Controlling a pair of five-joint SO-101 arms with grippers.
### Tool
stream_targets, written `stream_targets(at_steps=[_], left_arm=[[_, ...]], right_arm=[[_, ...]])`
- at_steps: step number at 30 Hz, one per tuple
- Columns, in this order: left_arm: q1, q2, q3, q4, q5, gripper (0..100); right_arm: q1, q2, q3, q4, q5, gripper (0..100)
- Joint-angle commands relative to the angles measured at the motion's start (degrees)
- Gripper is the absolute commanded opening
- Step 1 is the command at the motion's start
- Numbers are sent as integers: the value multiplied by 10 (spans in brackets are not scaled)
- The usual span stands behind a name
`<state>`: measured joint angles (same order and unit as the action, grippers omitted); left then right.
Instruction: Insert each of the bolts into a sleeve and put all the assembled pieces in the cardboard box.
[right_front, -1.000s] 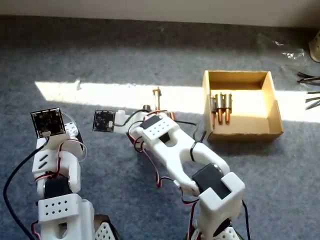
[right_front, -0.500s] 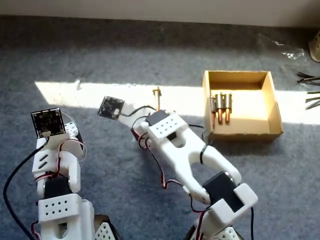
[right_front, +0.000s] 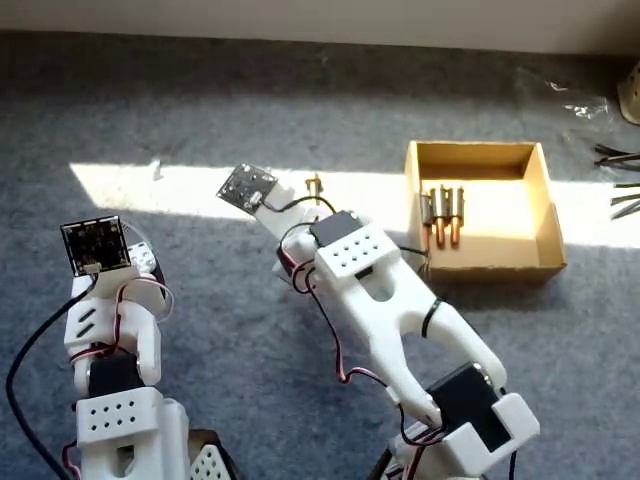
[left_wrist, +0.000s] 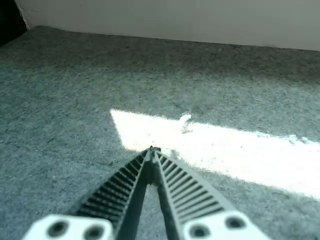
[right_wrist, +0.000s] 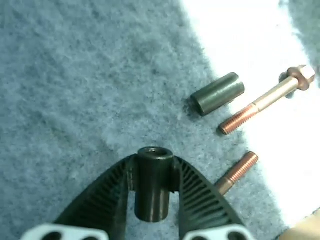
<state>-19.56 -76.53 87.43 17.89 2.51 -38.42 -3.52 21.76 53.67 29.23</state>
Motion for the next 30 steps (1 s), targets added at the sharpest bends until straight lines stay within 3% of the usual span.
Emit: stream_targets(at_steps=[1, 10, 17, 23, 30], left_arm=[[0, -7, -7, -13, 7, 7], [0, -7, -7, -13, 7, 7], [9, -7, -6, -13, 6, 7], [9, -7, -6, -13, 6, 7], [12, -7, -6, -13, 5, 7]], right_arm=[[7, -46, -15, 7, -14, 5], [17, -102, -15, 64, -62, 5], [18, -133, -16, 71, -153, 5], [28, -148, -38, 158, -247, 5], [79, -150, -66, 180, -260, 5]])
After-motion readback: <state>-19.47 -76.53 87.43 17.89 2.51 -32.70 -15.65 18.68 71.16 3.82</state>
